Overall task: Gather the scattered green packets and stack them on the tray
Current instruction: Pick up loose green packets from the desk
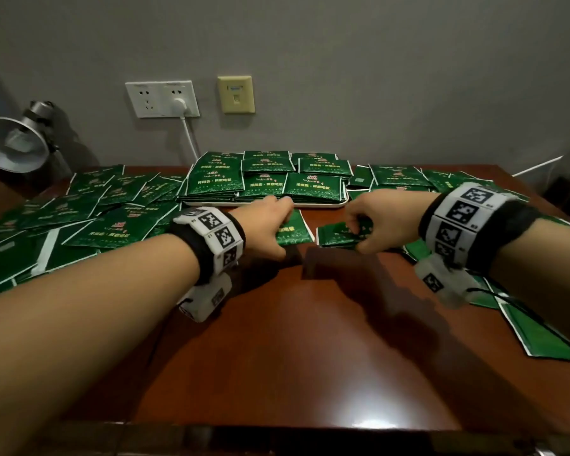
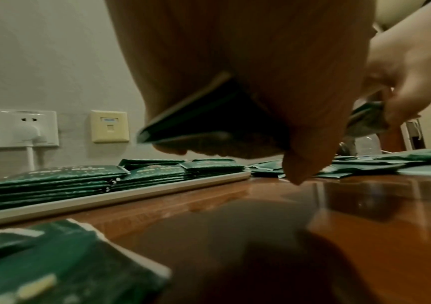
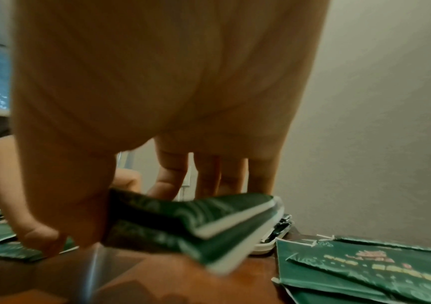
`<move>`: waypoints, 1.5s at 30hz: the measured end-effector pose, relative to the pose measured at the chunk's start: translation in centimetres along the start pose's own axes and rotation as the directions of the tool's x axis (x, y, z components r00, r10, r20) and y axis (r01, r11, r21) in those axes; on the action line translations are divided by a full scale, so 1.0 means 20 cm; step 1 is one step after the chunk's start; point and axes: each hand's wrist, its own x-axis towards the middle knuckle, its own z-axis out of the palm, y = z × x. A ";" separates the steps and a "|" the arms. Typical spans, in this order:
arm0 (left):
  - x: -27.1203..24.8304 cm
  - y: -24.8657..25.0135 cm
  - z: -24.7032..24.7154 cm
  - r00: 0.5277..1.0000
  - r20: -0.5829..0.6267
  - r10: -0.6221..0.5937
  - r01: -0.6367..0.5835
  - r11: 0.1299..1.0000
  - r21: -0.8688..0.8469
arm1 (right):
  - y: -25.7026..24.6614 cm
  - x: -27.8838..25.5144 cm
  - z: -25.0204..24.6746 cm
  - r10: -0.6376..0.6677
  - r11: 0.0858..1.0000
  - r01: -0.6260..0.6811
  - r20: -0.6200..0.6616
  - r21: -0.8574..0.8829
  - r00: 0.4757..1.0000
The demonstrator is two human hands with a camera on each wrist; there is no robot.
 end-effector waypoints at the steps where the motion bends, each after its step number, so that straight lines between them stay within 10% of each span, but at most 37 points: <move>1: 0.02 -0.03 -0.02 1.000 -0.022 -0.007 0.007 1.000 -0.004 | 0.02 0.04 -0.01 0.008 1.000 -0.008 -0.010 0.009 1.000; 11: 0.55 -0.44 -0.37 0.988 -0.119 -0.100 0.099 0.995 -0.015 | 0.32 0.67 -0.22 0.098 0.994 -0.082 -0.220 0.078 0.971; 26: 1.32 -0.80 -0.29 0.986 0.067 -0.154 0.147 0.984 0.103 | 0.56 1.51 -0.26 0.137 0.990 -0.134 -0.125 0.034 0.983; 34: 1.12 -0.64 -0.40 0.989 0.021 -0.144 0.129 0.935 0.330 | 0.51 1.19 -0.26 0.134 0.991 -0.133 -0.146 0.017 0.980; 45: 0.54 0.07 -0.33 0.988 0.149 0.025 -0.067 0.957 0.282 | 0.37 0.25 -0.10 0.369 0.921 -0.341 0.144 -0.190 0.918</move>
